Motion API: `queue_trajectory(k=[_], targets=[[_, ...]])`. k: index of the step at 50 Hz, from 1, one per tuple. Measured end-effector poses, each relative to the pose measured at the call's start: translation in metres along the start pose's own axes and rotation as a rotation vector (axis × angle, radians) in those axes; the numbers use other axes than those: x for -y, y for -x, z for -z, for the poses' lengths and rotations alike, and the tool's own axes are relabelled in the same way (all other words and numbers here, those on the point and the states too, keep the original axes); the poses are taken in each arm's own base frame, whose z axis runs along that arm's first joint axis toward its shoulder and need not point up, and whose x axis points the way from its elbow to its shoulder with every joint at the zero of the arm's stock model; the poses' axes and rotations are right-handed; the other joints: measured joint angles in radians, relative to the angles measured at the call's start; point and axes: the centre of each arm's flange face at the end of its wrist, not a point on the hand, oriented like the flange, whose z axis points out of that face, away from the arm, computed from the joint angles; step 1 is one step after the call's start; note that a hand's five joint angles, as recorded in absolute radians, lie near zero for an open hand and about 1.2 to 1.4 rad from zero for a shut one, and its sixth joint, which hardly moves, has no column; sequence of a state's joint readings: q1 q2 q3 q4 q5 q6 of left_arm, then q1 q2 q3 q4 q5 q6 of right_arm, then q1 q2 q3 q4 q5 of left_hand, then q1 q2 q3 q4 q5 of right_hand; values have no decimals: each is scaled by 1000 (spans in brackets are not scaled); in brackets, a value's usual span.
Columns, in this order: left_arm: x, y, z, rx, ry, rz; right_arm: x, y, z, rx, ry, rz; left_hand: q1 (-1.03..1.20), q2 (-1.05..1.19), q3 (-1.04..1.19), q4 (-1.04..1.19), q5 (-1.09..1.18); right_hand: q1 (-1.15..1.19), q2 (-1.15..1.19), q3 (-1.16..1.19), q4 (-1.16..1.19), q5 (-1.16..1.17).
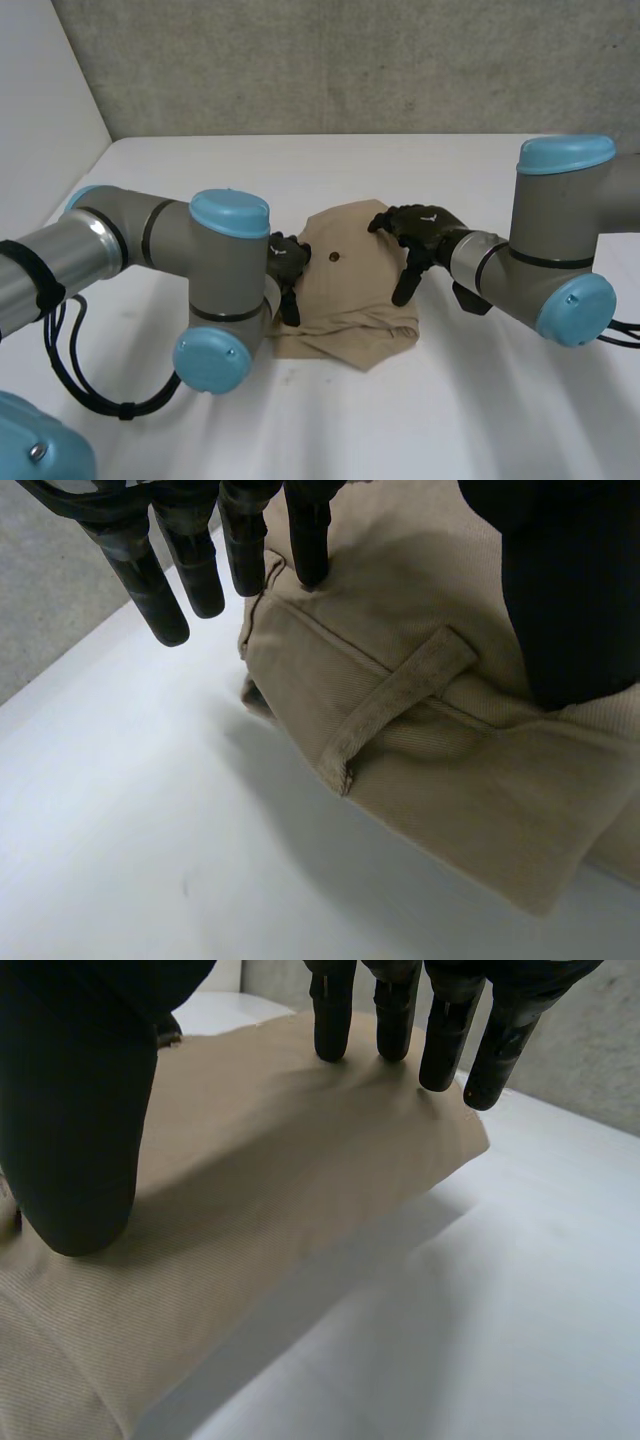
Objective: Fold the shorts.
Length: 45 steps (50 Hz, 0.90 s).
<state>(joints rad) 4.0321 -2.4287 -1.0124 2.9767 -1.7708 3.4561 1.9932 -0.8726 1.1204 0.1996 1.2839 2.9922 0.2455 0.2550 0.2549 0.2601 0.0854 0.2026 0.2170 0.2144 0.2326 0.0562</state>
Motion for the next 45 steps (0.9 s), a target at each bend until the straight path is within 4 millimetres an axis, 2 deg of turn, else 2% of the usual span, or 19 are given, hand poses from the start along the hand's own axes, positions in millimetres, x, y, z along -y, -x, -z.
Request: queue_trajectory(k=[9,14,17,18,20,22,25,26,27,29,30,32,33,36,41,45], targets=[[-4,-8,10,-10,16,-7,-25,-1,-12,-9,69,82,-1,-1,-2,-2,-2,-14,-5,-5,0,0],[4,-3,14,18,-2,2,-23,-5,-9,-50,77,130,-4,-2,-2,-4,-2,-27,-11,-5,0,-1],[21,8,24,57,-41,20,-9,-7,-1,-75,45,148,-4,-3,-2,-6,-2,-27,-11,-5,0,-5],[21,8,24,57,-41,20,-9,-7,-1,-75,45,148,-4,-3,-2,-6,-2,-27,-11,-5,0,-5],[38,19,35,84,-84,42,14,-8,13,-103,-15,150,-4,-5,-3,-11,-12,-27,-11,-5,0,-5],[49,26,43,100,-116,61,23,-9,19,-114,-43,145,-4,-7,-6,-14,-22,-27,-11,-5,0,-5],[87,58,77,154,-233,146,66,-14,47,-179,-178,102,-4,-16,-14,-24,-32,-27,-11,-5,0,-5],[95,67,85,166,-261,168,71,-15,51,-188,-194,96,-4,-16,-14,-24,-32,-27,-11,-5,0,-5],[105,77,96,179,-295,193,86,-19,63,-224,-240,80,-4,-17,-16,-25,-32,-27,-11,-5,0,-5],[114,88,107,190,-326,216,97,-24,74,-262,-273,72,-4,-17,-16,-25,-32,-27,-11,-5,0,-5],[125,104,125,200,-361,244,111,-31,90,-323,-306,65,-4,-17,-16,-25,-32,-27,-11,-5,0,-5],[133,120,141,208,-384,266,122,-38,105,-386,-325,65,-5,-18,-16,-27,-35,-27,-11,-5,0,-5],[133,120,141,208,-384,266,122,-38,105,-386,-325,65,-5,-18,-16,-27,-35,-27,-11,-5,0,-5],[138,148,166,220,-387,307,133,-53,129,-504,-324,82,-8,-23,-21,-33,-38,-27,-11,-5,0,-5],[136,165,177,202,-370,372,135,-63,141,-571,-299,103,-8,-25,-21,-34,-38,-27,-11,-5,0,-5],[134,166,177,154,-365,414,134,-64,141,-573,-289,110,-9,-27,-21,-37,-41,-27,-11,-5,0,-5]])
